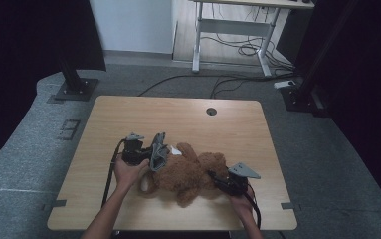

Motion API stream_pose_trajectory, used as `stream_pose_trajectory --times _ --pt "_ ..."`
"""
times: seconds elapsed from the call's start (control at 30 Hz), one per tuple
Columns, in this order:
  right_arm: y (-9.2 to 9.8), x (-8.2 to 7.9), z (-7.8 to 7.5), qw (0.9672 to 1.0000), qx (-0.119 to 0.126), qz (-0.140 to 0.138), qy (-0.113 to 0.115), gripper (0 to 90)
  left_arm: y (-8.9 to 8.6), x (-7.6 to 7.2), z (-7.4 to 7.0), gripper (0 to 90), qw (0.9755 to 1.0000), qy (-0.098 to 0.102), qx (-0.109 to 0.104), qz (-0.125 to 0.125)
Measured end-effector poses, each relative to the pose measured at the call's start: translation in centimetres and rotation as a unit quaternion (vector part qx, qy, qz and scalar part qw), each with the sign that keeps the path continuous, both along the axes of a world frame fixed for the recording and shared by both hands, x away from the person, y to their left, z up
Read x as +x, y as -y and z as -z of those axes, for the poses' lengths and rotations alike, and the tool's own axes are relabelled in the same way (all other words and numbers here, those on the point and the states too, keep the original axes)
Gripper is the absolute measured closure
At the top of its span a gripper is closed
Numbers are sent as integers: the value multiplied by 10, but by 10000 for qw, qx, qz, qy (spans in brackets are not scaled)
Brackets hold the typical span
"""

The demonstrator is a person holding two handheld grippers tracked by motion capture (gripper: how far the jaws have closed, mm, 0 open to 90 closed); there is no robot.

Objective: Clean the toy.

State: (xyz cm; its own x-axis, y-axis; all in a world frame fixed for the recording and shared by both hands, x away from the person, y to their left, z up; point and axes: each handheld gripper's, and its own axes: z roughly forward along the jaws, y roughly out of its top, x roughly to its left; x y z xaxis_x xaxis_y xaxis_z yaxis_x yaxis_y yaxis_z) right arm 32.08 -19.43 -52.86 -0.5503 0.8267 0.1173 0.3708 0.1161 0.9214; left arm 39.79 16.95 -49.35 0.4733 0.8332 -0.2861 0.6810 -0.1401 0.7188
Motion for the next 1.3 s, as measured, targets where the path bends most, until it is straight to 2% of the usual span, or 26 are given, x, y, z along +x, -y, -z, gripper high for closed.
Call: stream_pose_trajectory --times 0.17,0.27,0.33,0.43,0.47,0.53,0.57,0.6,0.63,0.67,0.7,0.73,0.77,0.8,0.93,1.13,1.3 --pt "1 0 0 10000 5 -9 -12 478 -8 -4 4 785 10000 -22 26 -70" --pt "1 1 0 10000 42 -1 -10 480 -13 -11 3 784 9999 37 78 -65" --pt "1 1 0 10000 37 12 7 484 -17 -16 -6 783 9999 152 -8 -22" --pt "0 1 1 10000 58 26 6 490 -16 -24 -29 781 9989 433 -158 60" --pt "0 1 1 10000 58 26 6 490 -16 -24 -29 780 9989 433 -158 60" --pt "0 3 0 10000 61 55 8 493 -3 -33 -55 778 9966 737 -223 305" --pt "-1 3 0 10000 60 69 2 494 4 -36 -62 777 9956 831 -220 386" --pt "-1 3 0 10000 60 69 2 494 4 -36 -62 776 9956 831 -220 386" --pt "-3 6 0 9999 56 157 31 504 22 -40 -72 775 9937 971 -171 541" --pt "-4 7 0 9997 64 215 48 510 30 -39 -76 774 9929 1013 -91 616" --pt "-6 10 0 9995 56 289 84 517 30 -39 -76 774 9929 1013 -91 616" --pt "-10 13 0 9992 32 368 121 522 45 -34 -78 773 9925 1020 13 670" --pt "-10 13 0 9992 32 368 121 522 45 -34 -78 772 9925 1020 13 670" --pt "-15 18 -1 9988 -4 474 147 526 59 -26 -73 772 9934 920 73 683" --pt "-18 28 -2 9985 5 534 139 526 80 -17 -59 770 9939 734 225 786" --pt "-15 36 0 9979 75 626 117 527 88 -15 -58 770 9925 864 327 797" --pt "-14 44 0 9965 110 814 131 530 91 -5 -57 769 9933 790 399 742"
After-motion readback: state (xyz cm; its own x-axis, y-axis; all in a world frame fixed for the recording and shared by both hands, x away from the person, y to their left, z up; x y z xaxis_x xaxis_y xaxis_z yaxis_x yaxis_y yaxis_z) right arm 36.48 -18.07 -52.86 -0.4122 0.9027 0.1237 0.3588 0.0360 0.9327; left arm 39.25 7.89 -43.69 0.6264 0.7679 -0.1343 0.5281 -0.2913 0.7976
